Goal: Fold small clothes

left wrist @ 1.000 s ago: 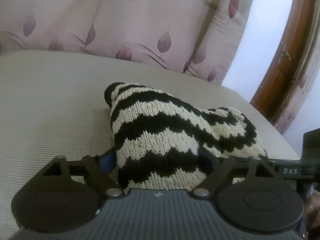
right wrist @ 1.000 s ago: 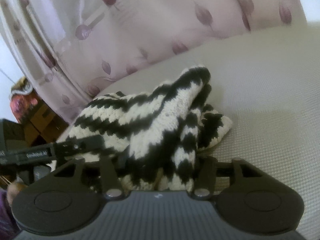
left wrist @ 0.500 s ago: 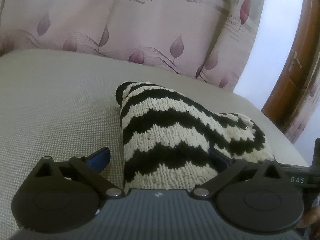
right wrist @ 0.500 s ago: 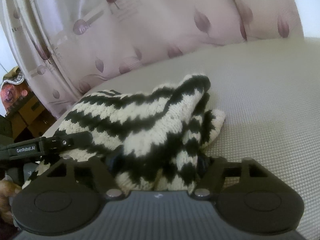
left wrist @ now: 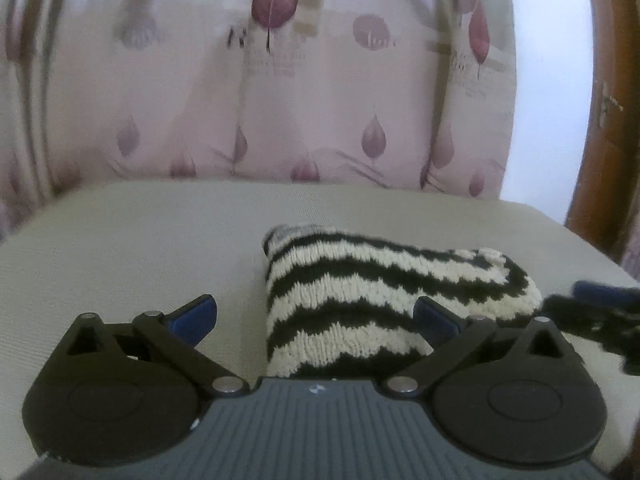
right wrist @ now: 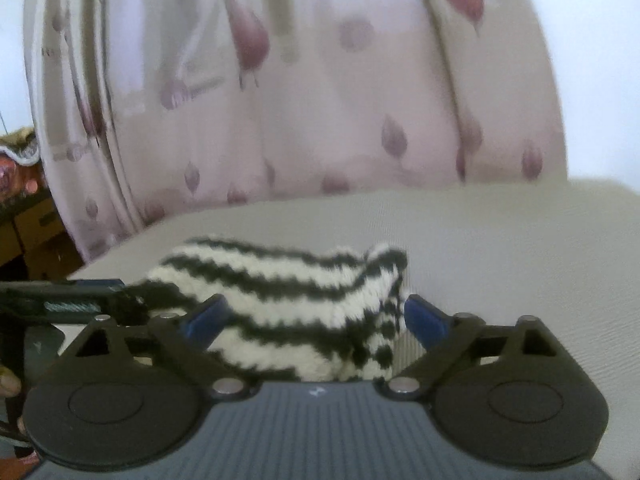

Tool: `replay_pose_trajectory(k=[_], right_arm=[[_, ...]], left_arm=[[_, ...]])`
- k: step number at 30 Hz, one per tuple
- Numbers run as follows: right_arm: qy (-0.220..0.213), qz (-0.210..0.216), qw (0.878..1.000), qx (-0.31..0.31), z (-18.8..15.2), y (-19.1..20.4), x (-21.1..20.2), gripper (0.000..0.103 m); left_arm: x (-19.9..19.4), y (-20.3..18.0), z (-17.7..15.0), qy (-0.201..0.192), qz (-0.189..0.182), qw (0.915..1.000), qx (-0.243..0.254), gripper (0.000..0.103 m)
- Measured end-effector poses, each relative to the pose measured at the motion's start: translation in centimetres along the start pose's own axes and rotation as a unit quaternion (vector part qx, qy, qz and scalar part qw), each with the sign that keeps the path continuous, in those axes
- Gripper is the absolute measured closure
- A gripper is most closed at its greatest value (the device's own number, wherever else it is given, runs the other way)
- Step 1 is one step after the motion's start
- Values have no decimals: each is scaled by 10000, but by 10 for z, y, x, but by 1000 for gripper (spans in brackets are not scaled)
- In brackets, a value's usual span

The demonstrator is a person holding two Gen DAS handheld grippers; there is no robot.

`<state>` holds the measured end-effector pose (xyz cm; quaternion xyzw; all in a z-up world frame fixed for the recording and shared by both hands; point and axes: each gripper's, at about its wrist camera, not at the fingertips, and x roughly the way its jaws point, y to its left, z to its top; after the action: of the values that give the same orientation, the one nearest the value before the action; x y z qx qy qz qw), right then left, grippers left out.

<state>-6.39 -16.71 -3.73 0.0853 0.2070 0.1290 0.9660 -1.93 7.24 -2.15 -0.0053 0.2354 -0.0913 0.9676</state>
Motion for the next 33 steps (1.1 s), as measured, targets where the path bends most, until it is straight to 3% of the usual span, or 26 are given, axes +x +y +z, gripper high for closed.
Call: replay_pose_trajectory(k=[8,14,19,33], right_arm=[[-720,-401,9958,-394,-6,37,-55,2],[-974,-485,9935,-347,0,45,-82,1],[-1038,-479,9931,-264,6,45,-93,0],[-968,-720,9916,-472,4,53,-96,0]], left_arm=[[-51,-28,17,-739,822,9931,380,0],[-96,-34,32,-1455,1128,9829,-100,0],[-111,-33,44,-1306,723,9881,-369,0],[-109,-39,33,-1091,575,9920,-267,0]])
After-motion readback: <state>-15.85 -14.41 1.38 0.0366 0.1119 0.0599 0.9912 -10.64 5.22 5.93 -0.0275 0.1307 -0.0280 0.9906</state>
